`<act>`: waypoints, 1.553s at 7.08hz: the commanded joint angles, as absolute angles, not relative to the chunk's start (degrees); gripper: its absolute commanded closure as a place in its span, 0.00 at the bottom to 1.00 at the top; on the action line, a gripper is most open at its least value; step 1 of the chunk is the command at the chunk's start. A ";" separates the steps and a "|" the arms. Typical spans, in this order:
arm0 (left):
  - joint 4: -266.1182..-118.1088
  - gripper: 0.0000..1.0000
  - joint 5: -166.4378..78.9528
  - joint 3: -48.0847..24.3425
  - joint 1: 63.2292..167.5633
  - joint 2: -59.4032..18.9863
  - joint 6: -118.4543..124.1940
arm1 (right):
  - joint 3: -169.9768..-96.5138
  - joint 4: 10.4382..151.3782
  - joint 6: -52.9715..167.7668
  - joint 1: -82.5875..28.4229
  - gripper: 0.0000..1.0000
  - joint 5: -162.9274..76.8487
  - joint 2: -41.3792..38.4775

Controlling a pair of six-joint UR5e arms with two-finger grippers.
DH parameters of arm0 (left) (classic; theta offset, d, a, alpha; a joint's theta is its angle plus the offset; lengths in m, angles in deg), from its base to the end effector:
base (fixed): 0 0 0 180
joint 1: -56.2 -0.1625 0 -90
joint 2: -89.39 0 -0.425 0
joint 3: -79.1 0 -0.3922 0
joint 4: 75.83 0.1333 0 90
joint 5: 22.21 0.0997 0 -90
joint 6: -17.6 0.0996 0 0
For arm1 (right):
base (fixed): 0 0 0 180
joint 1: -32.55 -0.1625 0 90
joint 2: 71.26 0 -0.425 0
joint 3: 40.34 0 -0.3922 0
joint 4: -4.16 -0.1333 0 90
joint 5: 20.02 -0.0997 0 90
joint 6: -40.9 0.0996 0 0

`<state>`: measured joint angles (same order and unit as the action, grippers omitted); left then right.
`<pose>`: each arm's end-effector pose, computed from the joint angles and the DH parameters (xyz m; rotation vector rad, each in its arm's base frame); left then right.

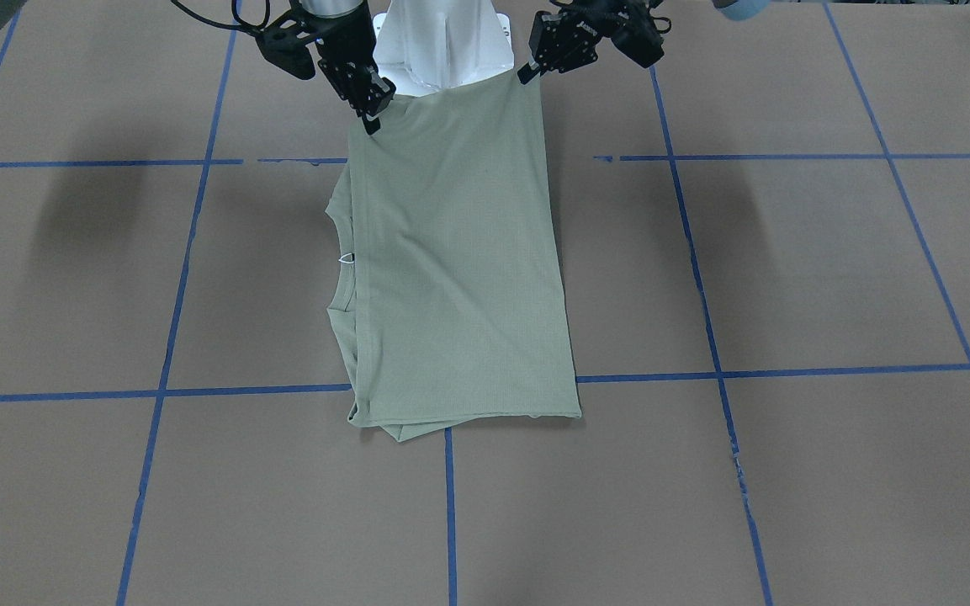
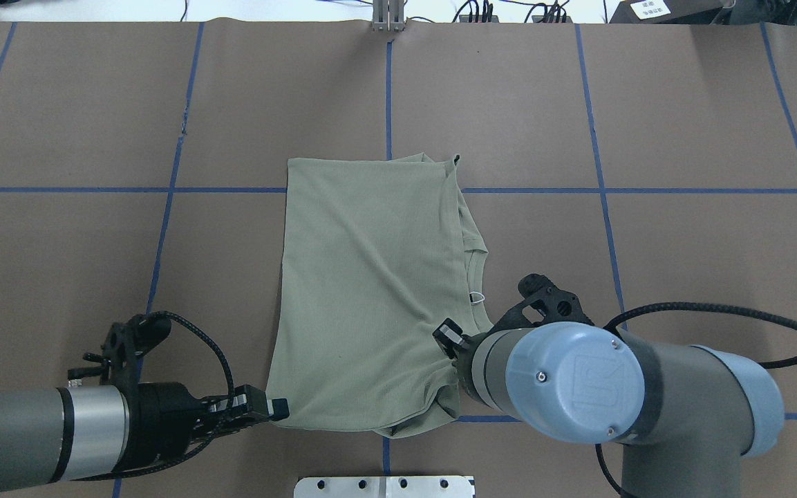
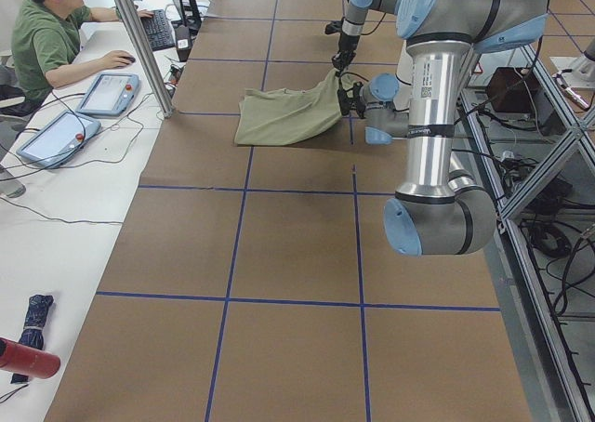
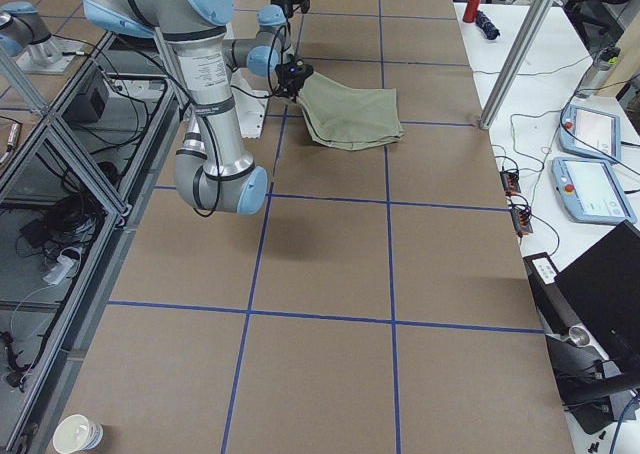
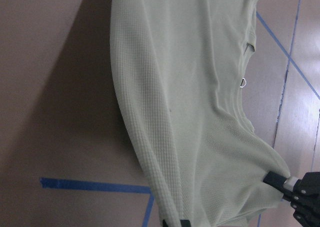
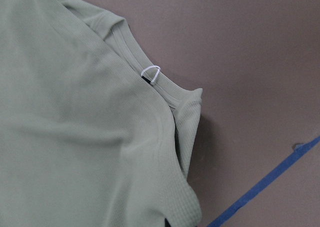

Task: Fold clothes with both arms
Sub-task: 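Grasp the near end with both grippers and fold it away from the robot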

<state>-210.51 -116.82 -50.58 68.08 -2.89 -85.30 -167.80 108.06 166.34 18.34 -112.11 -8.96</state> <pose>0.3789 -0.2077 0.2312 -0.0783 1.5170 -0.2857 -0.4551 -0.2490 0.1674 -0.2039 -0.8982 0.7902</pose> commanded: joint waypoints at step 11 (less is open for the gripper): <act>-195.98 1.00 -124.43 -11.09 96.26 -32.86 -53.09 | -119.54 83.80 142.52 -2.59 1.00 -117.73 -26.17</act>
